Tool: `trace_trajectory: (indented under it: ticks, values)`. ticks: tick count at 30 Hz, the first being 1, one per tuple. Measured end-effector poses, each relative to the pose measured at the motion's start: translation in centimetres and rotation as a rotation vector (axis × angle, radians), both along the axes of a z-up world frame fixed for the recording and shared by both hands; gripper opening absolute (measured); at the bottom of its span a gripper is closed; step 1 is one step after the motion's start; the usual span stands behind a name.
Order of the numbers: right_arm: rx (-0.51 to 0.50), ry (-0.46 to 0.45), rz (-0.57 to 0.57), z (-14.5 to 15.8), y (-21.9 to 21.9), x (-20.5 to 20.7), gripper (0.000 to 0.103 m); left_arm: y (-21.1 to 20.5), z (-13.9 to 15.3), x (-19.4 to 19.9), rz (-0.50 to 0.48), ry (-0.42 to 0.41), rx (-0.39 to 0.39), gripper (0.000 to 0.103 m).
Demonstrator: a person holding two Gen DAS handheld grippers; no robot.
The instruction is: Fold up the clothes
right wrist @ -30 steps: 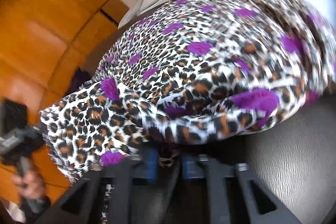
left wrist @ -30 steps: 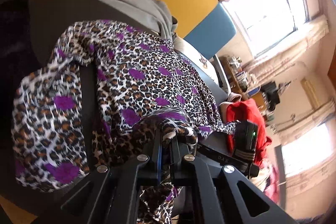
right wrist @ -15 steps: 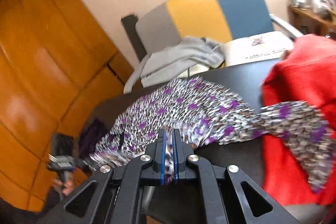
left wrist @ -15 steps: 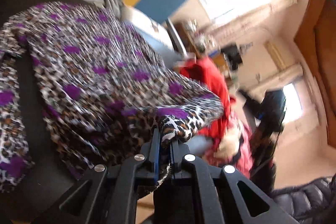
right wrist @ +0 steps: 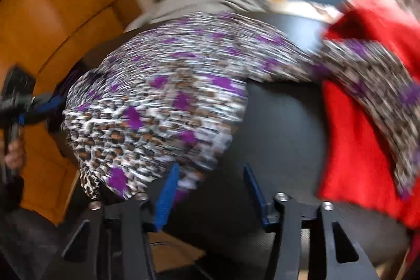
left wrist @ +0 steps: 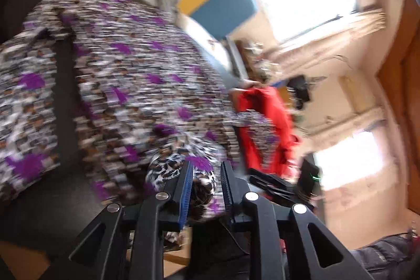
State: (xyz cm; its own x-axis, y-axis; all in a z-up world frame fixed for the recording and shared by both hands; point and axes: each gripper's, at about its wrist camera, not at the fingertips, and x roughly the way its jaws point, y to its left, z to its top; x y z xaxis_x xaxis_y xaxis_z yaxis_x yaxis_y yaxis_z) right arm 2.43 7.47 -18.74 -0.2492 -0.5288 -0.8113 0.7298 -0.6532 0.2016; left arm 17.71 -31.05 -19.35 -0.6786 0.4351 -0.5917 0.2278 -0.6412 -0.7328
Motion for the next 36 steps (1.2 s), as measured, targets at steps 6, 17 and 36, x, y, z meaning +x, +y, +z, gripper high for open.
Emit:
trace_trajectory:
  ticks: [6, 17, 36]
  values:
    - [0.209, 0.013, 0.248, -4.1, -7.2, 2.1, 0.041, 0.4, -4.5, -1.0, 0.055, -0.198, -0.147, 0.021]
    - [0.425, -0.111, 0.105, -4.3, 2.6, -0.6, 0.044, 3.6, -4.3, -2.6, -0.159, -0.393, -0.62, 0.017]
    - [-0.08, -0.099, -0.187, 3.6, 7.5, -5.9, 0.065, -0.1, 0.3, -10.6, 0.083, -0.166, -0.502, 0.016]
